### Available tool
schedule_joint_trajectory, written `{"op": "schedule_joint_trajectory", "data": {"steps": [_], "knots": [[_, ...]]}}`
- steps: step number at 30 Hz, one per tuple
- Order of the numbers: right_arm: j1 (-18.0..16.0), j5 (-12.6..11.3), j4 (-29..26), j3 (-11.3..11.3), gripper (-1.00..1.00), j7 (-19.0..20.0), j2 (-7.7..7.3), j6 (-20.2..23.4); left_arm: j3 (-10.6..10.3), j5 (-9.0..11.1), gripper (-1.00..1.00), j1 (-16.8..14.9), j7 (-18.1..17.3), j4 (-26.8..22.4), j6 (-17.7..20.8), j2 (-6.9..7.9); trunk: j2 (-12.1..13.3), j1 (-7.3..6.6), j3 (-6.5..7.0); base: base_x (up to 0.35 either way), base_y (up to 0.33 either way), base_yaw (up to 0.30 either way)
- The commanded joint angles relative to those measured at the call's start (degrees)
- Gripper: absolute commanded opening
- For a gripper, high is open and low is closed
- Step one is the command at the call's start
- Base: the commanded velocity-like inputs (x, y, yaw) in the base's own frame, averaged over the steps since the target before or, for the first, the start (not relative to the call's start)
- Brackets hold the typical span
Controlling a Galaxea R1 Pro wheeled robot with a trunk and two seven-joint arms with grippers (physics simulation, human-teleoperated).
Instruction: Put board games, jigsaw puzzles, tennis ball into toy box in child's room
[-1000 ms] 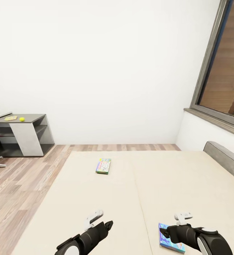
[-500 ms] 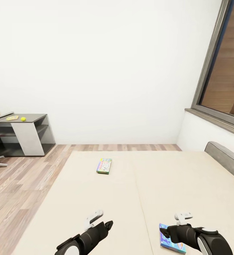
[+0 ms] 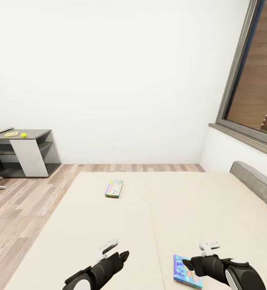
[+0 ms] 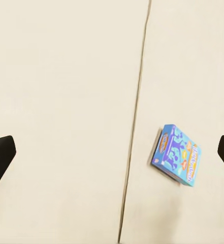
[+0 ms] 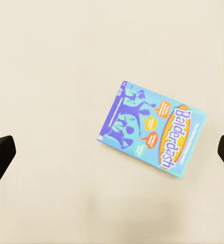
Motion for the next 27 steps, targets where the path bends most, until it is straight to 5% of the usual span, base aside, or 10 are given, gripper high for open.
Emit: {"op": "schedule_joint_trajectory", "data": {"steps": [1,27], "knots": [[-0.05,-0.06,-0.03,-0.04,1.0,0.15,-0.01,0.26,-0.02,0.6,1.0,-0.03,0.58,-0.09,0.06,-0.02,-0.04,0.0,-0.06,0.0,-0.235,0.001],[-0.05,-0.18,0.07,-0.09,1.0,0.15,-0.08,0.21,-0.03,0.6,1.0,-0.04,0.58,-0.07,0.13,-0.03,-0.04,0.0,-0.06,0.0,-0.26,0.0]]}}
